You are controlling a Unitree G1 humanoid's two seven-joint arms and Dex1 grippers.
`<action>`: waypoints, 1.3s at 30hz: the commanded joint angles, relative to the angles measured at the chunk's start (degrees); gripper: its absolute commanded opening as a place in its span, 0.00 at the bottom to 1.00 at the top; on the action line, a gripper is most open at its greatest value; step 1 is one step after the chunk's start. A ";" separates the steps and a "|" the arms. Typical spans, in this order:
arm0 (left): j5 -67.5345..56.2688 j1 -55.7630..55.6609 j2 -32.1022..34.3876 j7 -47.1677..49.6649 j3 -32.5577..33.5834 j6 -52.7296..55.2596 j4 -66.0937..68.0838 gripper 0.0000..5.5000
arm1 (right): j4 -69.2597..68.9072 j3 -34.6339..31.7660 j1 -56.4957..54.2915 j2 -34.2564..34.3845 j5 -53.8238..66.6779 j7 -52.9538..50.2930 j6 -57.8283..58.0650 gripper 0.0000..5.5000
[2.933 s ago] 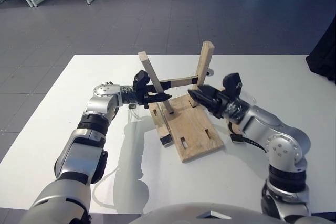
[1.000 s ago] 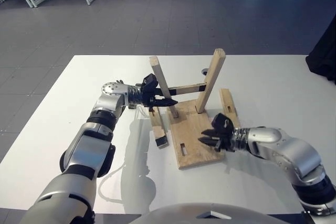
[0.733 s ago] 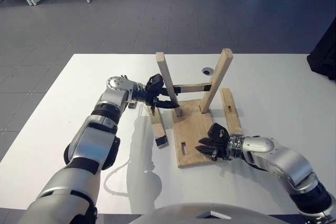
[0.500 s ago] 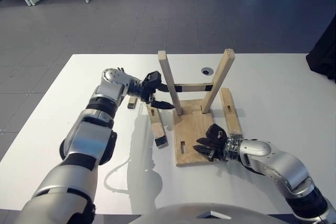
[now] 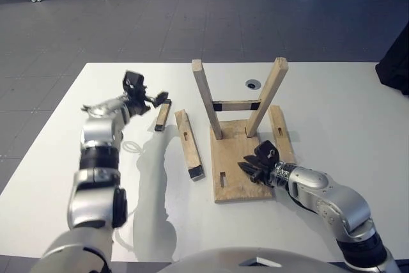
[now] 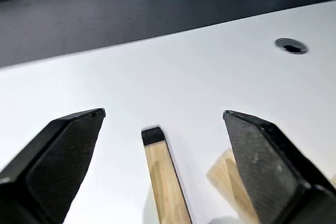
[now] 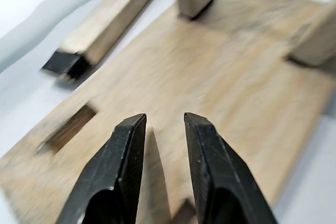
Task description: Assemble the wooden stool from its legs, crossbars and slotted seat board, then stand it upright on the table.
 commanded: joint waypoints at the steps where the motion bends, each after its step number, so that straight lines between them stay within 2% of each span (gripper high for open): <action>1: -0.34 18.68 -9.78 13.88 3.38 13.13 -23.27 0.76 | -1.53 -5.26 -6.20 3.27 -0.22 -3.99 3.39 0.24; 6: 1.54 23.71 -9.59 16.85 1.62 15.56 -22.47 0.76 | -2.37 -5.53 -6.78 3.77 0.19 -4.72 5.06 0.24; 14: 2.27 11.08 -7.49 12.82 -1.48 1.33 7.76 0.76 | -2.21 -6.47 -9.31 4.31 0.99 -4.45 7.09 0.24; 21: 2.68 10.01 -6.72 8.91 -4.08 -4.00 22.37 0.54 | -1.90 -7.38 -10.77 4.82 1.68 -4.07 8.48 0.24; 27: 3.69 11.49 -7.92 9.69 -6.27 -7.37 23.66 0.36 | -1.65 -8.16 -11.54 5.06 1.96 -3.63 9.77 0.24; 31: 2.39 12.09 -9.00 10.82 -5.44 -7.80 24.80 0.25 | -1.26 -7.95 -11.98 5.18 1.88 -3.65 9.96 0.24; 36: -0.60 13.78 -10.22 12.68 -2.36 -10.89 23.44 0.24 | -0.90 -8.15 -12.48 5.49 1.82 -3.75 9.90 0.24; 39: -5.74 19.38 -14.48 12.97 0.82 -18.08 10.43 0.24 | -0.97 -8.08 -13.01 6.01 1.92 -3.84 9.97 0.24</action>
